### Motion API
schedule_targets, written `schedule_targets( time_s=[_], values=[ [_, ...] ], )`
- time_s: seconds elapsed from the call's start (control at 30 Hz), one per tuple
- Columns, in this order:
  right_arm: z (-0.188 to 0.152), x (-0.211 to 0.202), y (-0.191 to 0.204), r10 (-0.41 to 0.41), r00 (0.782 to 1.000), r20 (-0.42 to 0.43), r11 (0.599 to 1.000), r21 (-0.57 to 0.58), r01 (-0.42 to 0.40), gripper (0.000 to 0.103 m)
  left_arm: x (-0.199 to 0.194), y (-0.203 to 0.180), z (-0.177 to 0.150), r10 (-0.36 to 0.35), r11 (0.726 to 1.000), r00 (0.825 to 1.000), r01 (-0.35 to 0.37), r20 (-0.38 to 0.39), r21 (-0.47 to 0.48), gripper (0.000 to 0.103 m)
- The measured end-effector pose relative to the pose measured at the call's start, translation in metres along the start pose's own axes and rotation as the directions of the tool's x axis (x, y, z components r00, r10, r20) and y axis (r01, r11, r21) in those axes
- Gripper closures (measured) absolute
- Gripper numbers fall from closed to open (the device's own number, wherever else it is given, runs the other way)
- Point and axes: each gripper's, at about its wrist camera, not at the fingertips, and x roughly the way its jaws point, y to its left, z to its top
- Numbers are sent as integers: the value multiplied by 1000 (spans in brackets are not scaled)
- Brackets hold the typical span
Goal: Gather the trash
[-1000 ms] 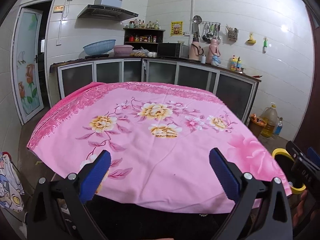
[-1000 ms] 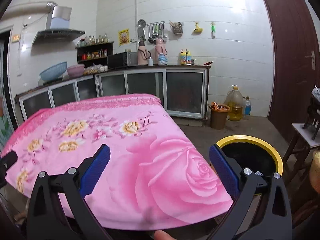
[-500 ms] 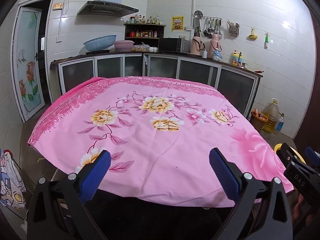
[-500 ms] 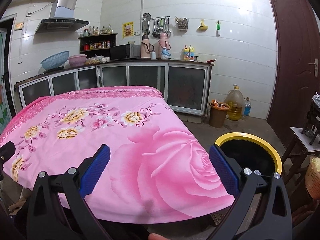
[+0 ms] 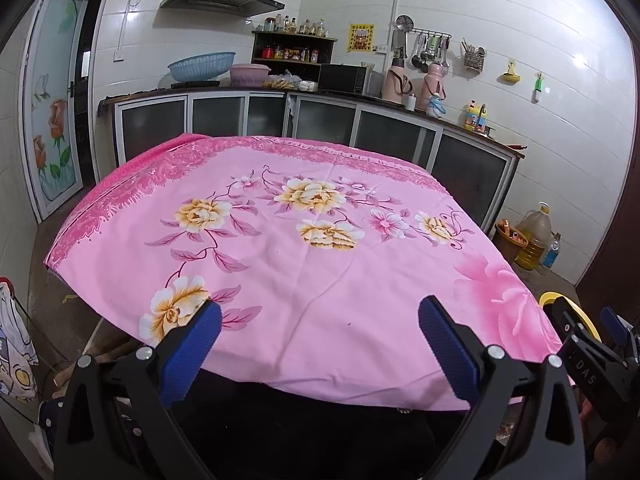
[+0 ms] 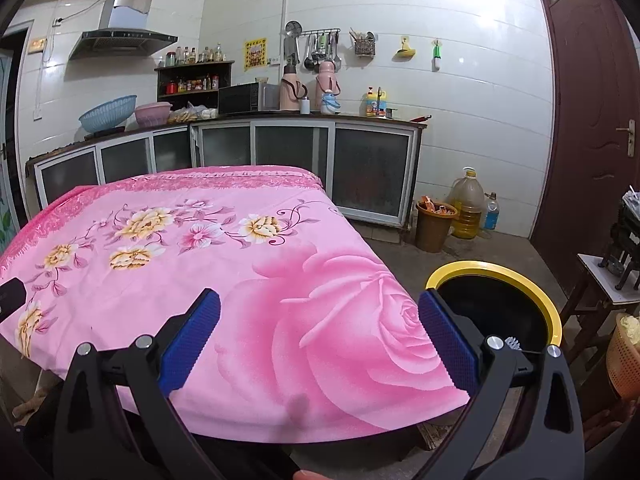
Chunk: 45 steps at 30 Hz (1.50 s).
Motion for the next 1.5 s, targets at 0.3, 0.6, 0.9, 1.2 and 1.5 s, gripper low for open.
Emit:
schedule_targets(
  time_s=[0.3,0.6,0.9,1.2,1.5],
  values=[
    [-2,2,2,4,1000,-11,1000,-7,-4,8,2,1,-1,-7,1000,1000,6,-12,-12,8],
    [-4,4,2,11,1000,-17,1000,-17,-11,8,-2,-1,-2,-11,1000,1000,11,1,0,8],
    [-5,4,2,10,1000,-20,1000,-16,-11,8,-3,-6,-2,1,1000,1000,-1,2,18,8],
    [-6,5,2,19,999,-29,1000,-19,-19,8,-4,-5,-2,-9,1000,1000,9,6,18,8],
    [-7,4,3,20,999,-29,1000,-23,-21,8,-5,-7,-1,-13,1000,1000,13,11,24,8]
  ],
)
